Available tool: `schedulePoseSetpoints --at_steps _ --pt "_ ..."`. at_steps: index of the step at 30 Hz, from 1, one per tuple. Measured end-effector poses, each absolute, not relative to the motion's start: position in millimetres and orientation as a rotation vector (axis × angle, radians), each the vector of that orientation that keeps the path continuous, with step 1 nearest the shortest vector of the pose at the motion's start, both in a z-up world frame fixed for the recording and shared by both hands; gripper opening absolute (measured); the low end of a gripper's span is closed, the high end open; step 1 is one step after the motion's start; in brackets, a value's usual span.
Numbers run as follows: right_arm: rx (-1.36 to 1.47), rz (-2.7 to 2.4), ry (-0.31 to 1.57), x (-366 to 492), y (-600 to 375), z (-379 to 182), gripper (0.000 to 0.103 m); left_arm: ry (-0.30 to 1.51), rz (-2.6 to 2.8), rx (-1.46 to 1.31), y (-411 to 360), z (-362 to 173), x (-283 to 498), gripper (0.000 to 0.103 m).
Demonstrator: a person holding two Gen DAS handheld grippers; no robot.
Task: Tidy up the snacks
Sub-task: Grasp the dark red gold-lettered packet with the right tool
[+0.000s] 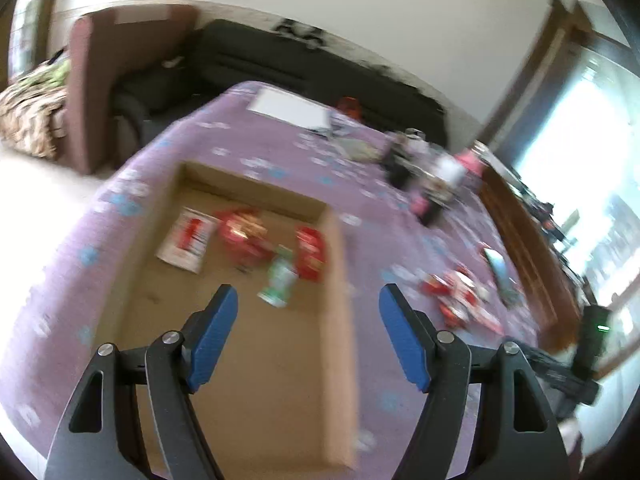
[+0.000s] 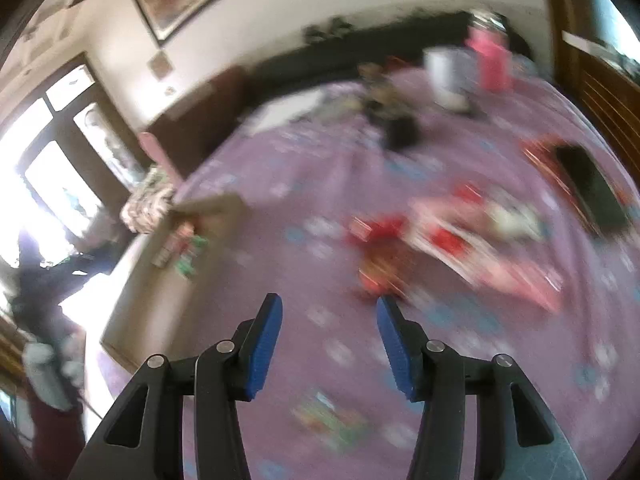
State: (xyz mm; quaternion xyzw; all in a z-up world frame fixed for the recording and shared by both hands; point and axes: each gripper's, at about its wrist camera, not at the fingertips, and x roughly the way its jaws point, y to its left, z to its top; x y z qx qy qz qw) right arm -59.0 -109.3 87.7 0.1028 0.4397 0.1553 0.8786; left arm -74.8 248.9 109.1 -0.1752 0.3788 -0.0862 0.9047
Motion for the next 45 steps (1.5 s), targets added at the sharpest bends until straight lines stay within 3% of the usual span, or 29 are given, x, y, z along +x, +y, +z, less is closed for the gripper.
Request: schedulePoseSetpoints --at_steps 6,11,20,28,29,30,45 --pt "0.261 0.347 0.993 -95.6 -133.6 44.0 0.052 0.832 -0.267 -0.194 167.2 93.6 -100.2 0.073" --pt "0.258 0.332 0.955 -89.3 -135.5 46.7 0.052 0.880 -0.355 -0.179 130.9 78.5 -112.3 0.073" --pt "0.293 0.289 0.941 -29.8 -127.2 40.1 0.052 0.869 -0.275 -0.120 118.2 61.2 -139.1 0.073" --pt "0.155 0.195 0.979 19.9 -92.1 24.5 0.052 0.871 -0.305 -0.096 110.9 57.7 -143.0 0.073" --pt "0.144 0.185 0.994 22.6 -90.0 20.7 0.049 0.869 -0.310 -0.088 109.4 57.6 -143.4 0.073" --pt "0.138 0.179 0.993 22.4 -90.1 19.4 0.039 0.865 -0.320 -0.074 106.4 57.3 -144.4 0.073" --pt "0.177 0.225 1.004 -73.3 -168.9 20.6 0.037 0.835 -0.514 0.210 25.3 42.4 -136.9 0.073"
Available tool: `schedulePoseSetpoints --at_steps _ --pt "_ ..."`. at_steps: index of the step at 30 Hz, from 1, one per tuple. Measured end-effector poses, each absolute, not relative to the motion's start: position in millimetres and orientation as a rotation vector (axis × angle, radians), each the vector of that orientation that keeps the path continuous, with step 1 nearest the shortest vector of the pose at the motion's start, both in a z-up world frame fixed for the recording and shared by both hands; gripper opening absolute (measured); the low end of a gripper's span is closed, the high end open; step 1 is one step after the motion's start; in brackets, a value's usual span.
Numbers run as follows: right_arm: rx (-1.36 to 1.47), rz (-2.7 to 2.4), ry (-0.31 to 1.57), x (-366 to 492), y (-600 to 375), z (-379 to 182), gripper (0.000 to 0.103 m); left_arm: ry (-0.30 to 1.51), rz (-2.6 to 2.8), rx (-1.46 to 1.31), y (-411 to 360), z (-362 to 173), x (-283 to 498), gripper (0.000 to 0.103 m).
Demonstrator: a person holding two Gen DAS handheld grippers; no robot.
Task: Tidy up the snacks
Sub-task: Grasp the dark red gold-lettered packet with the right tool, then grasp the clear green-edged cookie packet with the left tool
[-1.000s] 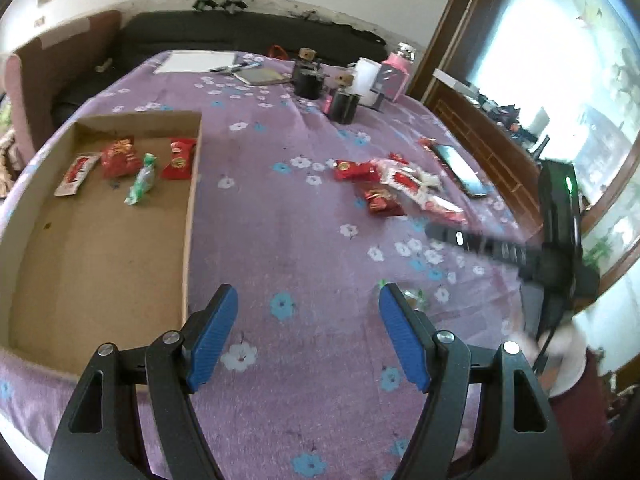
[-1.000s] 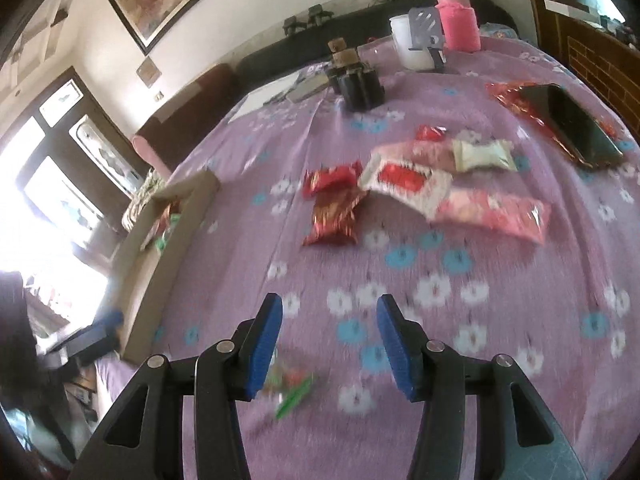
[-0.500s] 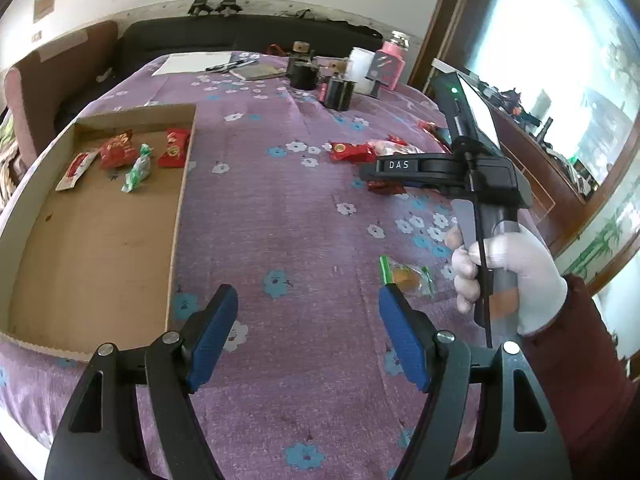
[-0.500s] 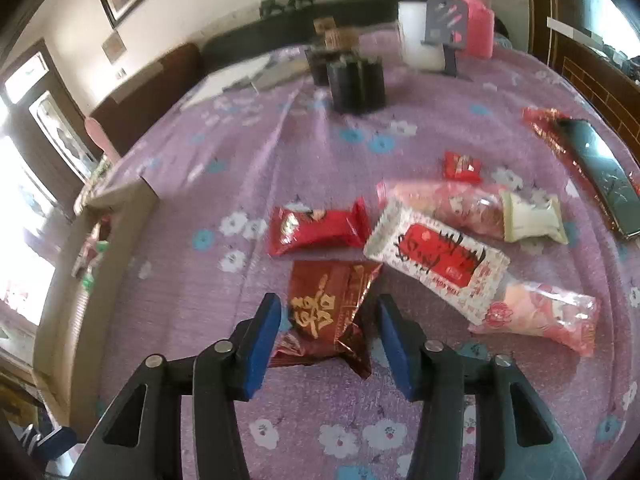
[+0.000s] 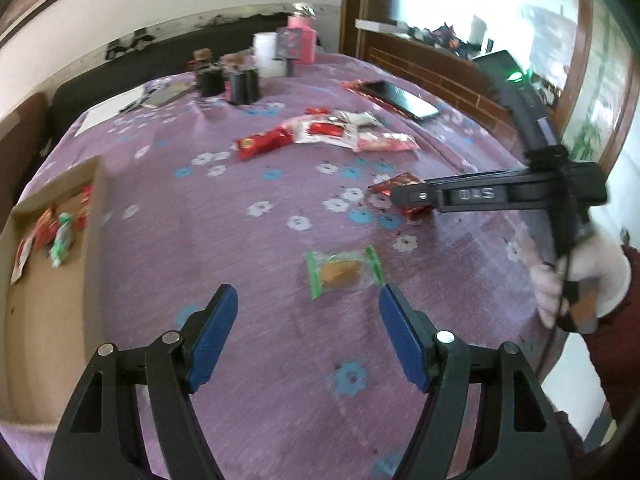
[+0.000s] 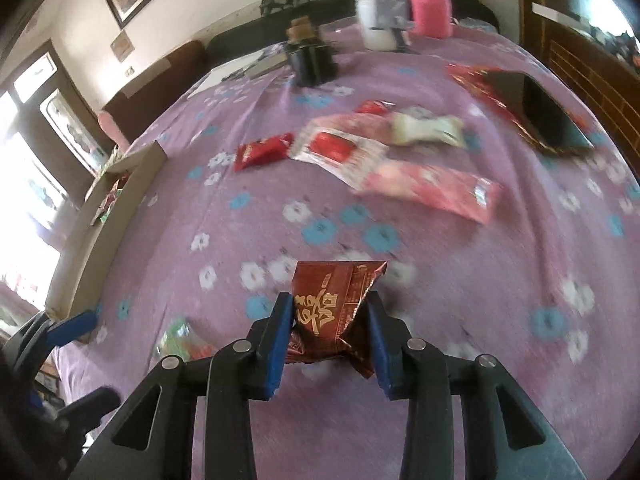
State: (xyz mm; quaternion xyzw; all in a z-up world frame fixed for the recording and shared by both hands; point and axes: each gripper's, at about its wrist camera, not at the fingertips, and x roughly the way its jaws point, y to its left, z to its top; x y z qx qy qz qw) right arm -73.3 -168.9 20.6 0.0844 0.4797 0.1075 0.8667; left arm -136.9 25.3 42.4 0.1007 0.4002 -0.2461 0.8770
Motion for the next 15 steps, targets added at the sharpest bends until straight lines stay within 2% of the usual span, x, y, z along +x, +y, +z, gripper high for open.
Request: schedulePoseSetpoints --at_steps 13,14,15 --pt "0.212 0.237 0.967 -90.5 -180.5 19.1 0.039 0.935 -0.527 0.286 -17.2 12.5 -113.4 0.072" --pt "0.216 0.238 0.966 -90.9 -181.1 19.1 0.039 0.939 -0.519 0.275 -16.2 12.4 -112.3 0.063" --pt "0.220 0.239 0.965 -91.1 -181.5 19.0 0.039 0.931 -0.505 0.264 -13.2 14.0 -111.8 0.046"
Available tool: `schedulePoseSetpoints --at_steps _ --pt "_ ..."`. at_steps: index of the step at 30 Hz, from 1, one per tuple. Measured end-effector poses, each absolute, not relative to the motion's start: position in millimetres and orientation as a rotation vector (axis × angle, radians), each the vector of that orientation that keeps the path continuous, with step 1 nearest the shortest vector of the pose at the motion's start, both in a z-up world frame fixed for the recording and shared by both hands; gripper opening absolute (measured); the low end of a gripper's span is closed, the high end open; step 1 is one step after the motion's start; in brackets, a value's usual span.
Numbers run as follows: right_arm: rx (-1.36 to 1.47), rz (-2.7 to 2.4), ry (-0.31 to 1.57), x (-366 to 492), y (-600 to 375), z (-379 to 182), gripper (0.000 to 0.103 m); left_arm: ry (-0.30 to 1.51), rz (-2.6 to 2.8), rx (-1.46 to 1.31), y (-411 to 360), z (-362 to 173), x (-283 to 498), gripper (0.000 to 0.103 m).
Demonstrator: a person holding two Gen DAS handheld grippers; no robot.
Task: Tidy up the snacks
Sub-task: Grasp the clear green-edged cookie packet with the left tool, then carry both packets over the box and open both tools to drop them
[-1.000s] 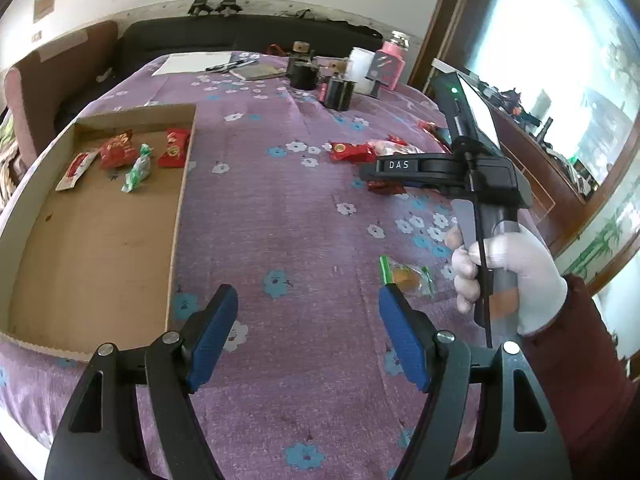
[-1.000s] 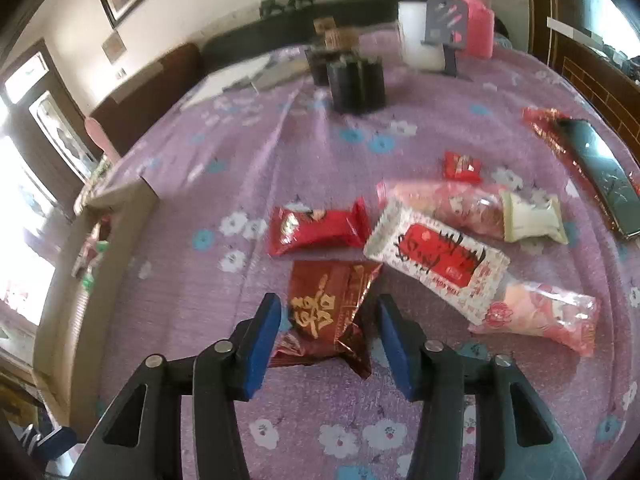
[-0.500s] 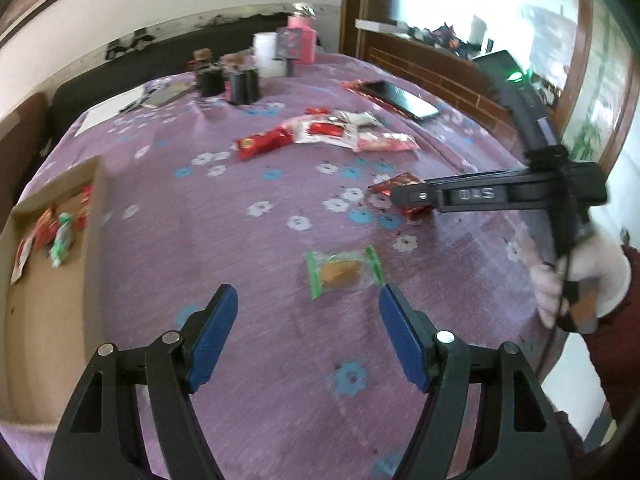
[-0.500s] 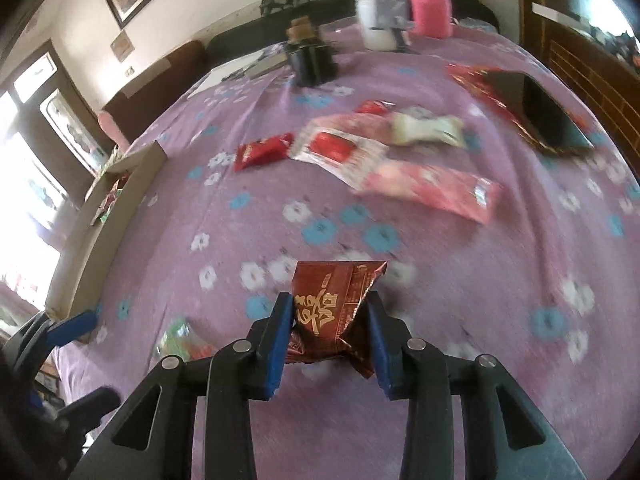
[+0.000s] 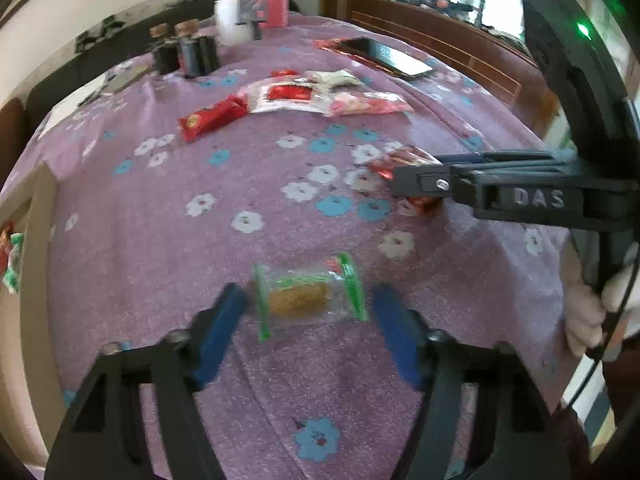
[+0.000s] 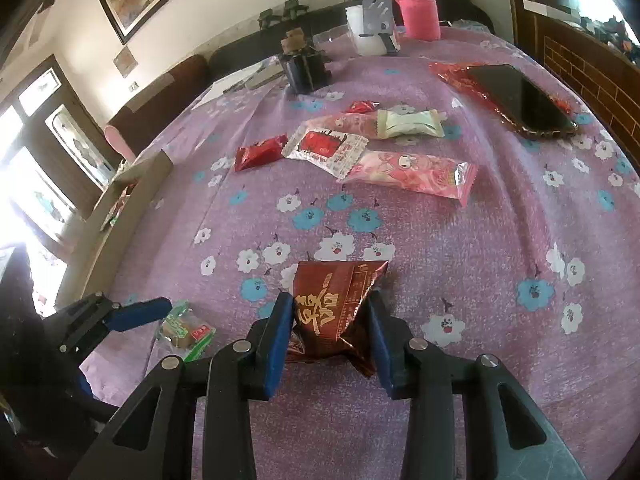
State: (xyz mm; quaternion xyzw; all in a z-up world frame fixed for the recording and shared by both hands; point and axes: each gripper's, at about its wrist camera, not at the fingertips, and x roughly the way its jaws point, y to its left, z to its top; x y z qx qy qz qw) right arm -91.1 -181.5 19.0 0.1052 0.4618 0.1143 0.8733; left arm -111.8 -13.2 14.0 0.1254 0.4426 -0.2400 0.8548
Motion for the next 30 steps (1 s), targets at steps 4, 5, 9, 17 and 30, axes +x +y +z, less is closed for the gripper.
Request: schedulePoseSetpoints --at_steps 4,5,9,17,30 --pt "0.215 0.231 0.958 -92.1 -180.7 19.1 0.037 0.941 -0.504 0.187 -1.1 15.4 -107.4 0.039" --pt "0.214 0.226 0.958 -92.5 -180.6 19.2 0.037 0.940 -0.500 0.178 1.2 15.6 -107.9 0.039" --pt "0.227 0.222 0.945 -94.4 -182.8 20.1 0.037 0.910 -0.520 0.103 15.6 26.9 -114.5 0.039" --pt "0.228 0.202 0.931 -105.7 -179.9 26.4 0.036 0.825 -0.511 0.002 62.3 62.1 -127.9 0.039" --pt "0.126 0.359 0.863 -107.2 -84.7 75.0 0.036 0.818 -0.246 -0.254 219.0 63.0 -124.6 0.040"
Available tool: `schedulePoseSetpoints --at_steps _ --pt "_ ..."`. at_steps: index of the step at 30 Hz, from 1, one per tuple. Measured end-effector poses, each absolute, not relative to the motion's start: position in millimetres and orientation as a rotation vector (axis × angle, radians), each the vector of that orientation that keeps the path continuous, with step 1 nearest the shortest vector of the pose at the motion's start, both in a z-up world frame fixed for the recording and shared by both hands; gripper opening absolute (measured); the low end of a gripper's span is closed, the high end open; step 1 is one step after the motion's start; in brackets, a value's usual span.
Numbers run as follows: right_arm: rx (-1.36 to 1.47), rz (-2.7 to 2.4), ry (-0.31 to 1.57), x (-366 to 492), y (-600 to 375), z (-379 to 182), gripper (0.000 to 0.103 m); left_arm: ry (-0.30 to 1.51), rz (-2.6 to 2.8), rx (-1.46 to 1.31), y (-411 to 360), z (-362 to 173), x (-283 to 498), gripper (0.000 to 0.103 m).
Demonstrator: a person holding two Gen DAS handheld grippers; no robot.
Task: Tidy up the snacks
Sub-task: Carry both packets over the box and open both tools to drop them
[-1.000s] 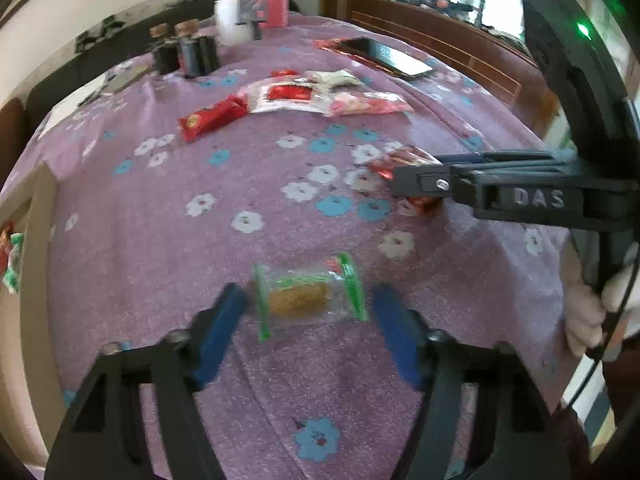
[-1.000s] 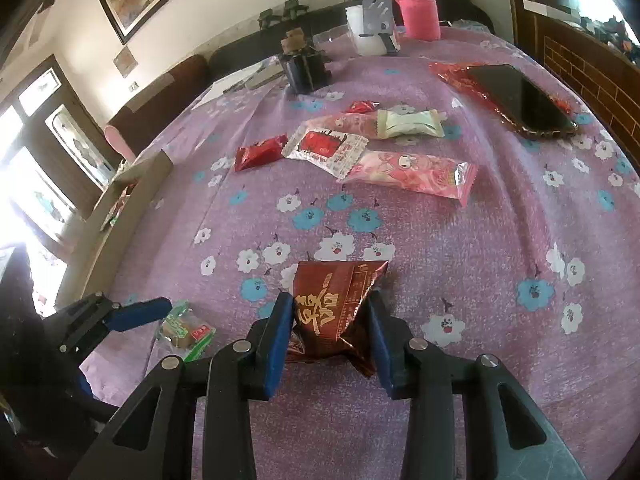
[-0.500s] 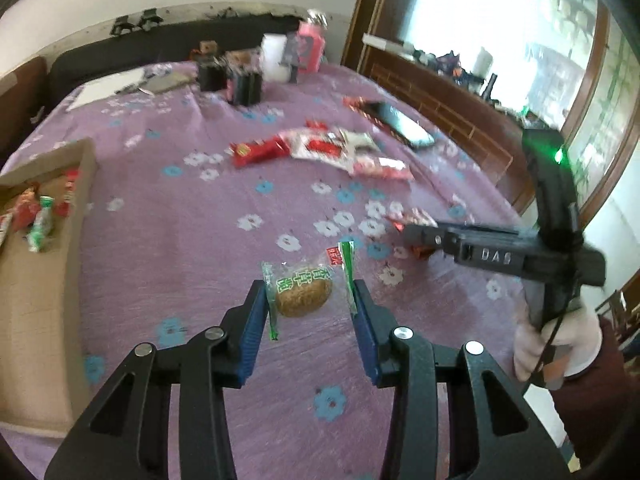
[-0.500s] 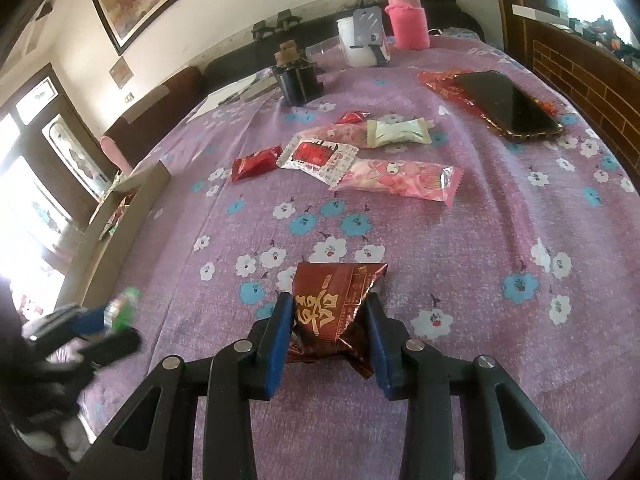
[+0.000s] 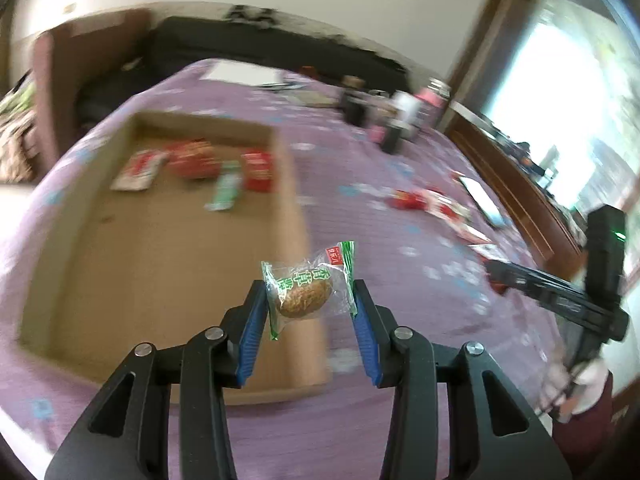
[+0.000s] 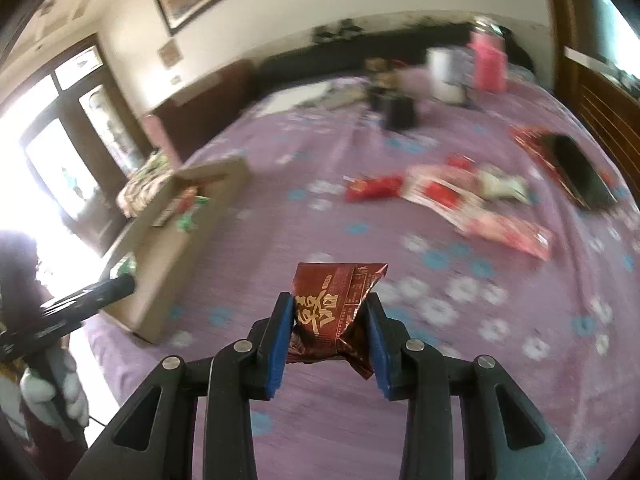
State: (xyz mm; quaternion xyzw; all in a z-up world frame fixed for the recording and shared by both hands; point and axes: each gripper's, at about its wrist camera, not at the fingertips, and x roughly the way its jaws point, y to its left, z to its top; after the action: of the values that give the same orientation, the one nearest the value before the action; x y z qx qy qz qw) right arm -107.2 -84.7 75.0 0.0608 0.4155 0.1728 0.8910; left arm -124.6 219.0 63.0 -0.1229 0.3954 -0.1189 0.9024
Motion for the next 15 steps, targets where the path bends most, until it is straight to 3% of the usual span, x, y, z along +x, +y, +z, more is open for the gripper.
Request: schedulePoseSetpoints --at_steps 9,15 --pt "0.076 0.549 0.858 -82.4 12.9 89.6 0.036 0.865 -0.045 -0.234 290.0 56.7 -93.9 0.040" --pt "-0.019 0.656 0.871 -62.9 89.8 91.6 0.036 0.924 0.025 -0.165 297.4 47.8 -52.5 0.040"
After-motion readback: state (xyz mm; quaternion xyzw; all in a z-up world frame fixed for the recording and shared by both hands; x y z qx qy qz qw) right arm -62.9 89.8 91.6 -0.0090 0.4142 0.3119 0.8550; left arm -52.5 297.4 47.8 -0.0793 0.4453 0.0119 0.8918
